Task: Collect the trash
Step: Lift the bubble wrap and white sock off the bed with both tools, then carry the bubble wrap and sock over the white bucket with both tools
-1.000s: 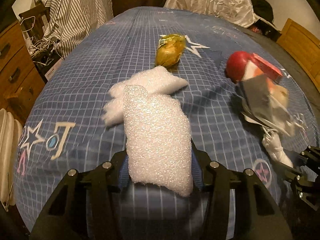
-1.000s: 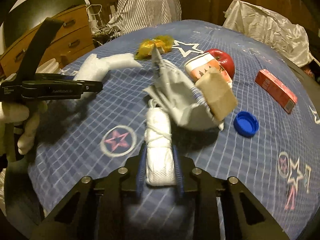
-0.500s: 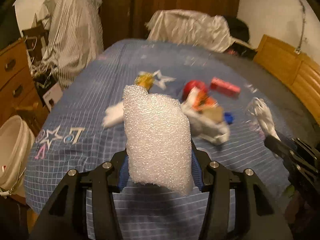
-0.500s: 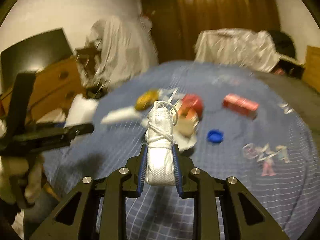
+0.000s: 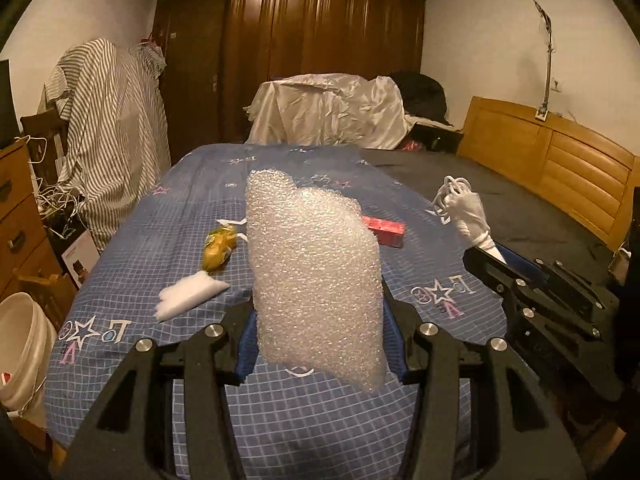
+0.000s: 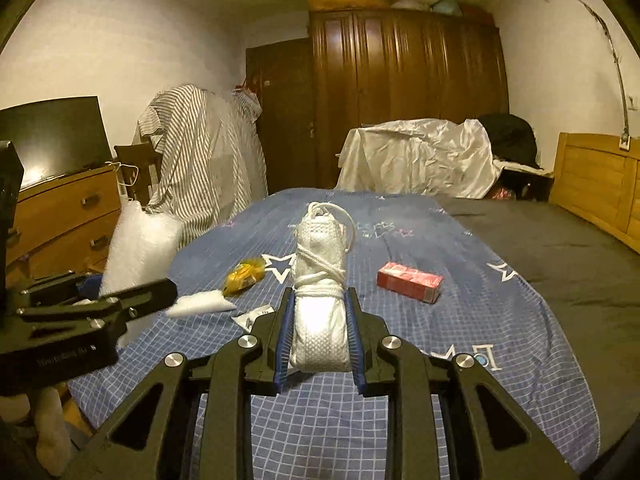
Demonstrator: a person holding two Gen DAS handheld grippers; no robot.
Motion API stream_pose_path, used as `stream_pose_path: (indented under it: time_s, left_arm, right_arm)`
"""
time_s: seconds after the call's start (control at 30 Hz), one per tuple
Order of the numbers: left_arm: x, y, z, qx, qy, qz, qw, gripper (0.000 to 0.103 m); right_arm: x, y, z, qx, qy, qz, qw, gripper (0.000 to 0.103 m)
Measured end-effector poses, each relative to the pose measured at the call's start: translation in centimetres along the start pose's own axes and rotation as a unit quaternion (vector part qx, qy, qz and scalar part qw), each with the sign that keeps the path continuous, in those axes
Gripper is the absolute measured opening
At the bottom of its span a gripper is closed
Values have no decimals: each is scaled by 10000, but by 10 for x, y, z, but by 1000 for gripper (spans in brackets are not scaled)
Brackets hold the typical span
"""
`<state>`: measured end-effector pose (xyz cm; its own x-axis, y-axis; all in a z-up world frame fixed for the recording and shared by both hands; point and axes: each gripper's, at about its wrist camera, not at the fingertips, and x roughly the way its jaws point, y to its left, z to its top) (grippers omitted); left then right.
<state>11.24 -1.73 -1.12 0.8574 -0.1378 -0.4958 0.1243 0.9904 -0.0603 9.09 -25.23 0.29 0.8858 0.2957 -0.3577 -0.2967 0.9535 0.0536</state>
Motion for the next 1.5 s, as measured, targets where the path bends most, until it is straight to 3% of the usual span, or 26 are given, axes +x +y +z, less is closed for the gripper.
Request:
stream_pose_path:
  time_s: [0.23, 0.43, 0.8, 1.03, 1.23, 1.5]
  left_arm:
    - [-11, 18, 6, -107, -147, 142, 9997, 48]
    - [-25, 54, 11, -282, -247, 484, 9981, 48]
    - [-63, 166, 20, -857, -329, 1482, 9847, 48]
    - [-98, 254, 8, -1336, -205, 2191, 9663, 48]
    - [-130, 324, -2, -1698, -98, 2688, 9481, 48]
    - [-138, 417, -31, -2357, 429, 2834, 9286, 49]
  right_arm:
    - [1, 13, 13, -70, 2, 148, 9999, 26]
    - [17, 48, 35, -239, -26, 525, 9983, 26]
    - [72, 176, 80, -661, 199, 1672, 9835, 26]
    - [108, 299, 105, -1051, 435, 2575, 9596, 26]
    - [134, 410, 108, -1404, 842, 3177, 9340, 26]
    - [202, 526, 102, -1701, 1829, 3705, 8946, 26]
